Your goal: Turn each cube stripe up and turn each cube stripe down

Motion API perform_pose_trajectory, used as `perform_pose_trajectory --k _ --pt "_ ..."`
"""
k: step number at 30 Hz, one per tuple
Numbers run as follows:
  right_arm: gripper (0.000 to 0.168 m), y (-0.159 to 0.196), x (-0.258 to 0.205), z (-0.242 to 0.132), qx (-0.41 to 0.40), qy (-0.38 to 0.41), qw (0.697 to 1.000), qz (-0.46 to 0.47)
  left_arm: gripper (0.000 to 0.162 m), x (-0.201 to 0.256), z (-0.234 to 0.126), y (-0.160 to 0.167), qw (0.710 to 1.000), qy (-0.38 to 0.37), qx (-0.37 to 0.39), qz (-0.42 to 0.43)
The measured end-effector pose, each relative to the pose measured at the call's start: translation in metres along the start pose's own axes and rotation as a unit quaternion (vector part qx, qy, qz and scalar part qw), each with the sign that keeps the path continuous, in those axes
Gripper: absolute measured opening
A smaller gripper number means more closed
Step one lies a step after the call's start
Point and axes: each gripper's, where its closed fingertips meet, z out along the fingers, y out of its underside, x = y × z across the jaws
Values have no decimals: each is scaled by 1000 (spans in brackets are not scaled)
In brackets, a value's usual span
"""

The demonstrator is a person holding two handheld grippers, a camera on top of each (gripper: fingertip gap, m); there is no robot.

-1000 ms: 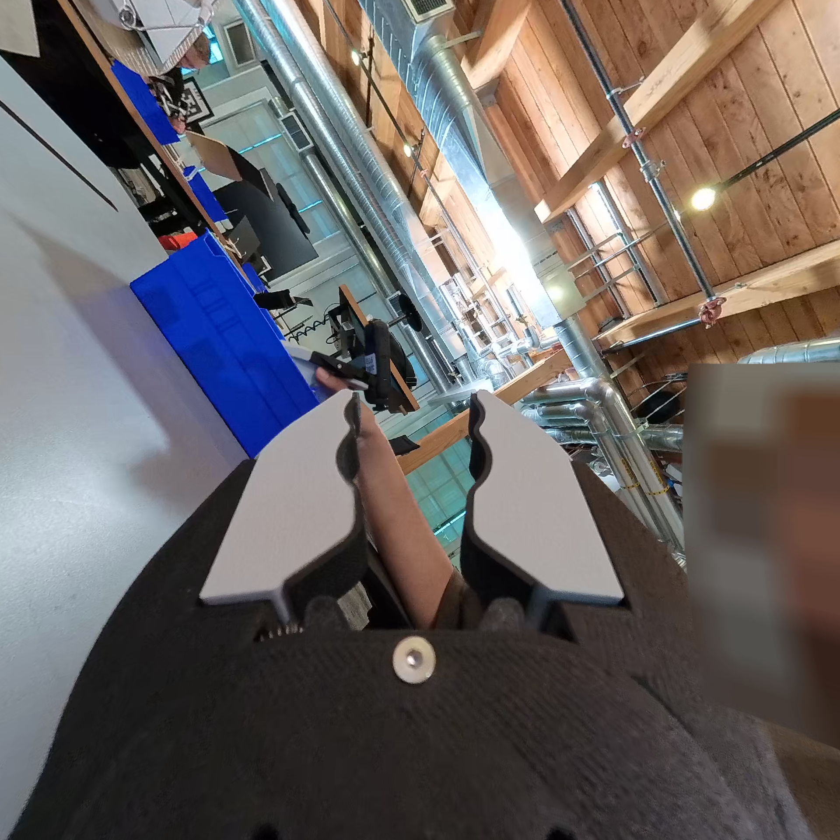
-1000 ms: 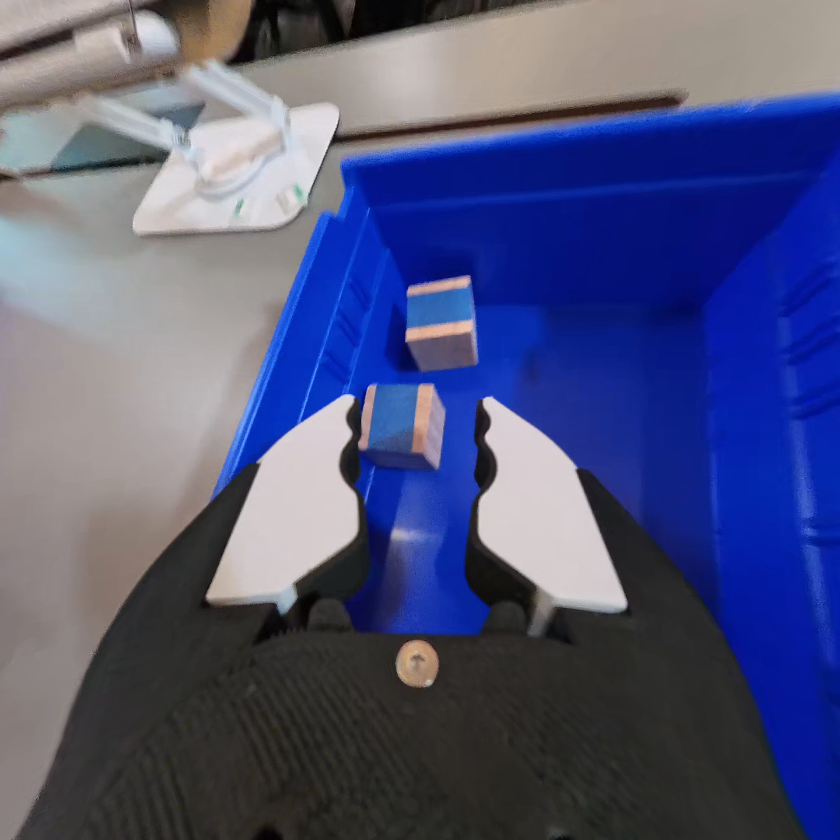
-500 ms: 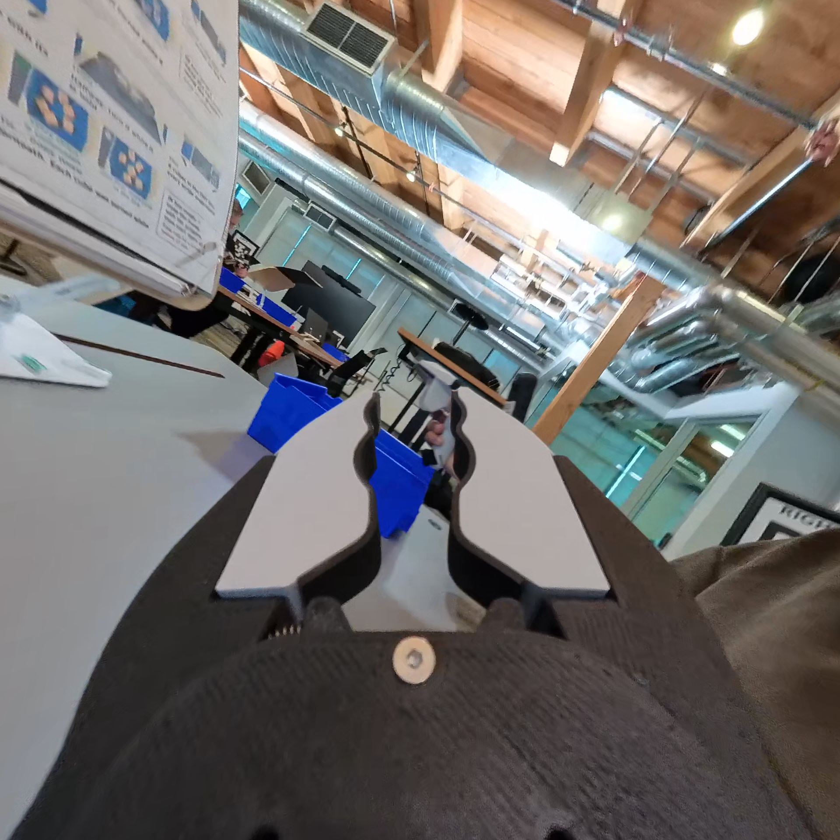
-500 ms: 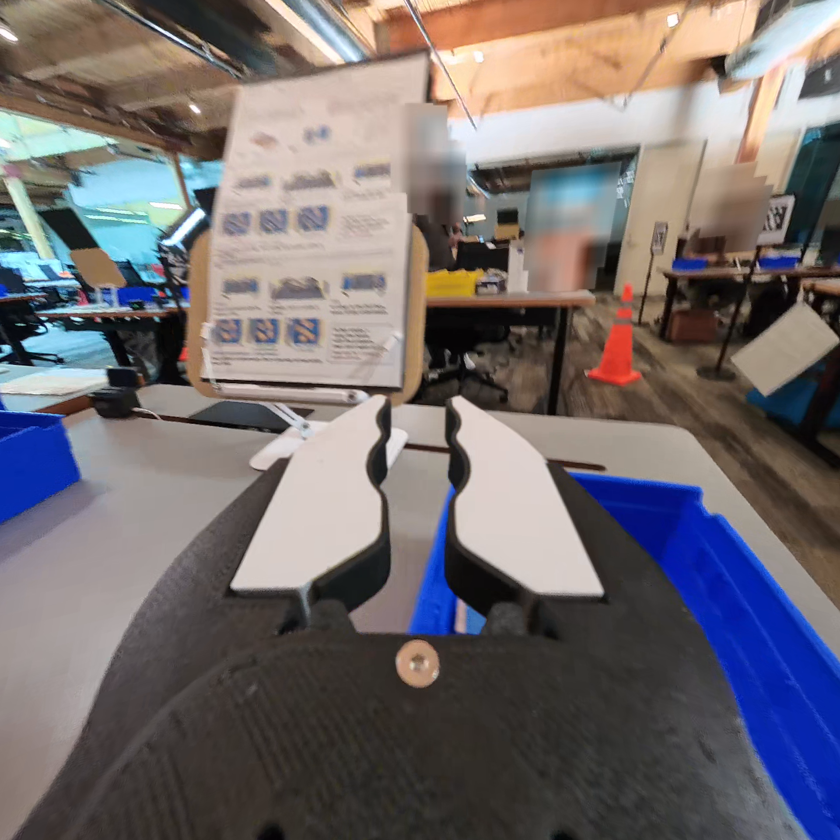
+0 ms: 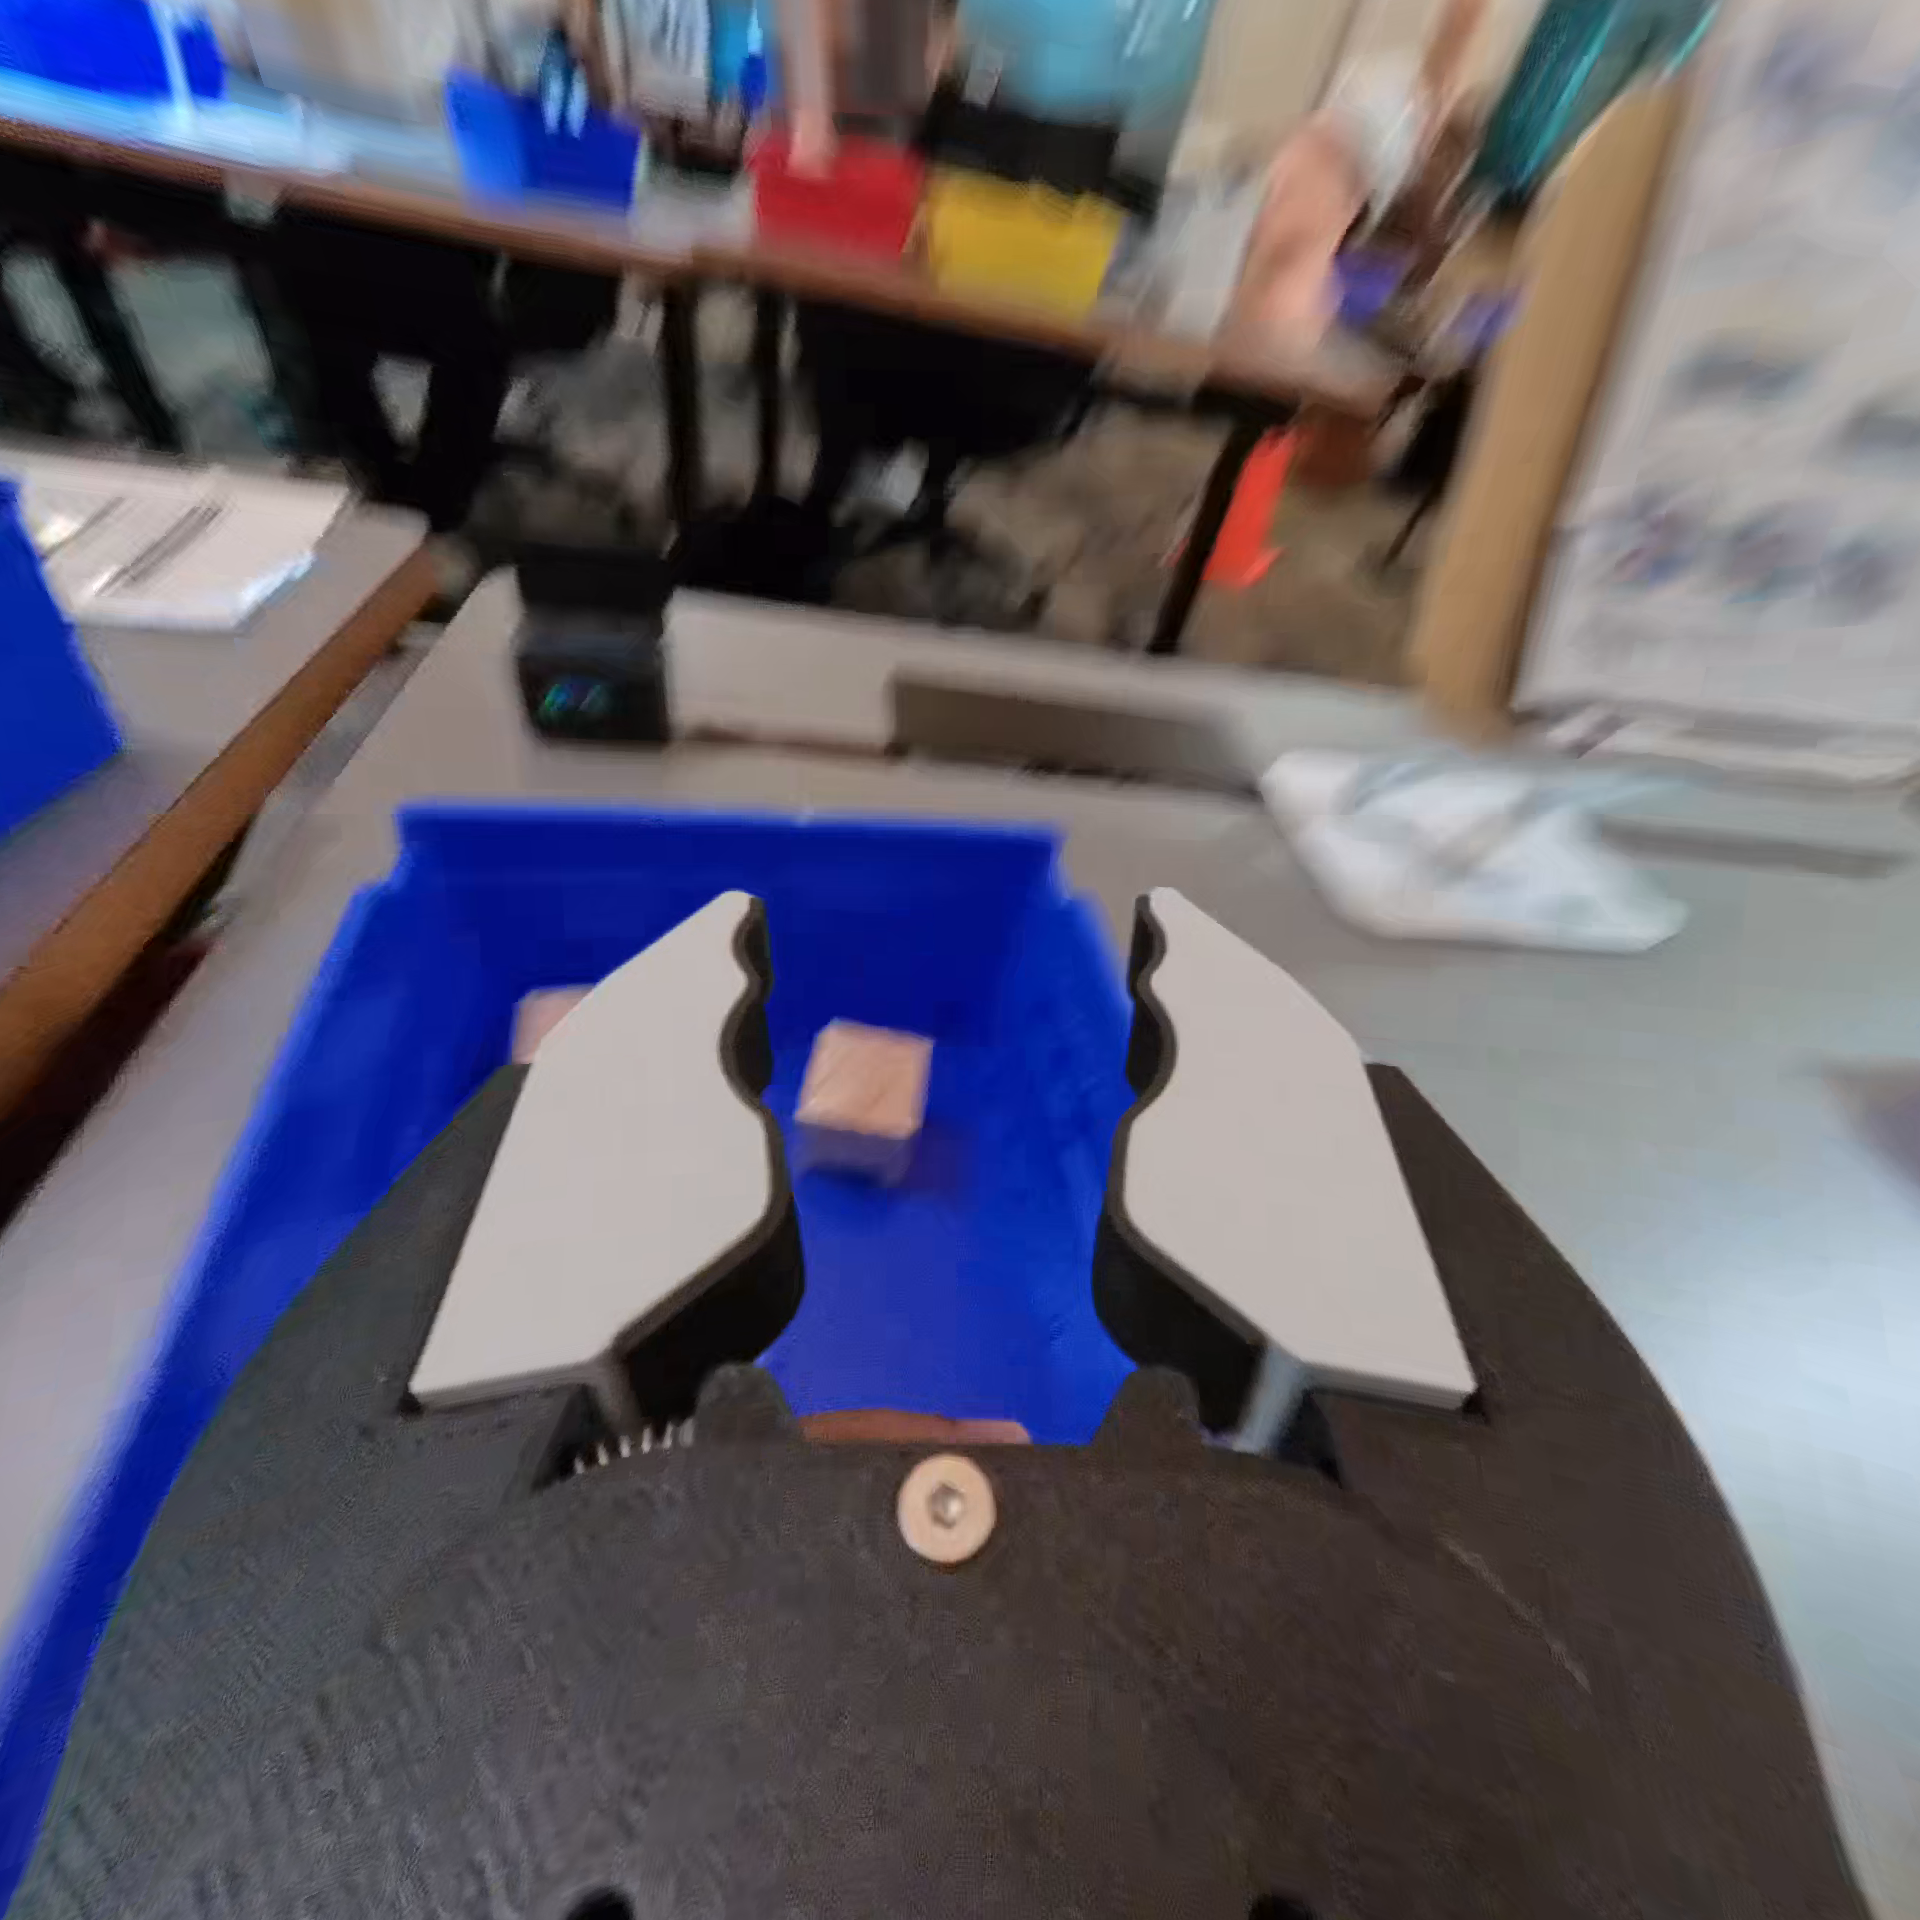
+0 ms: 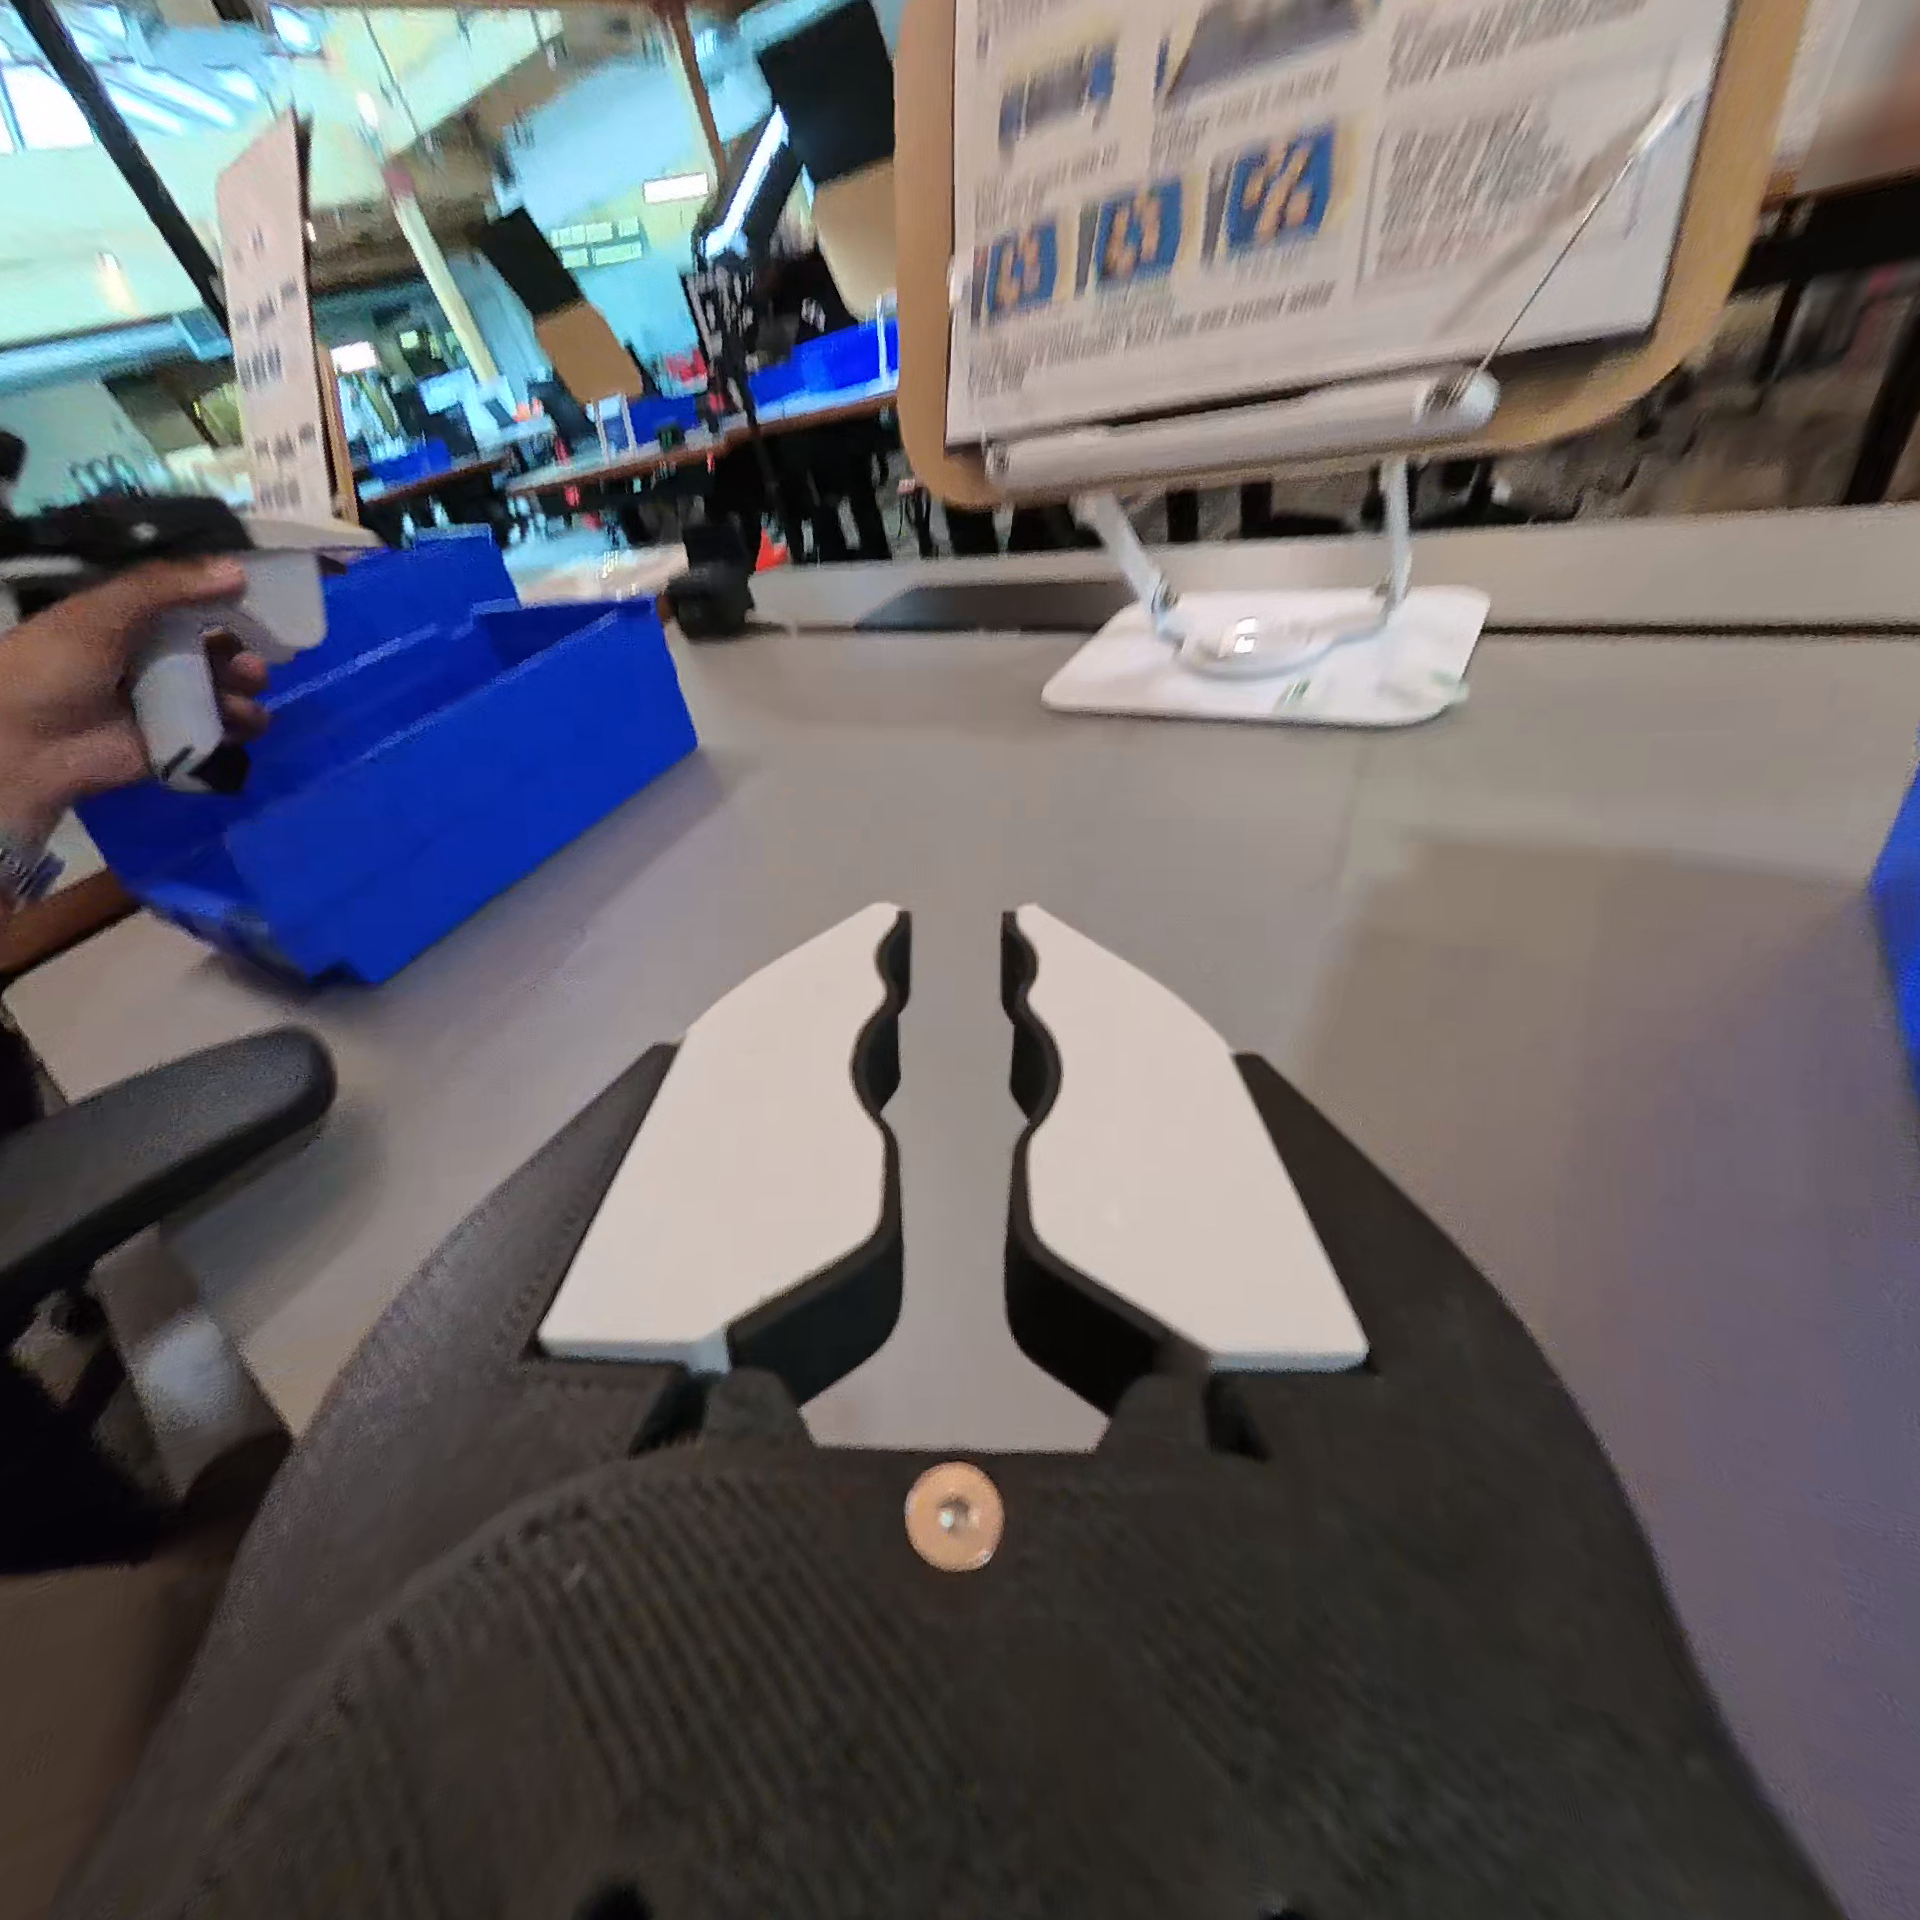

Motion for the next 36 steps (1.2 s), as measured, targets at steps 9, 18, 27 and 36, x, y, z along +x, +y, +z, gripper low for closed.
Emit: perform_pose_trajectory --k 9,18,27,36 --pt "17 18 19 -26 -15 41 999 24 71 -22 74 81 977 30 -198 -69" --pt "18 22 34 -34 -11 53 996 70 50 -41 88 140 931 -75 -351 69" --pt "18 25 25 -26 -23 30 997 62 47 8 54 3 975 106 -61 -185" --pt "35 23 -2 -1 -32 -15 999 -31 46 172 -71 -110 741 546 87 -382"
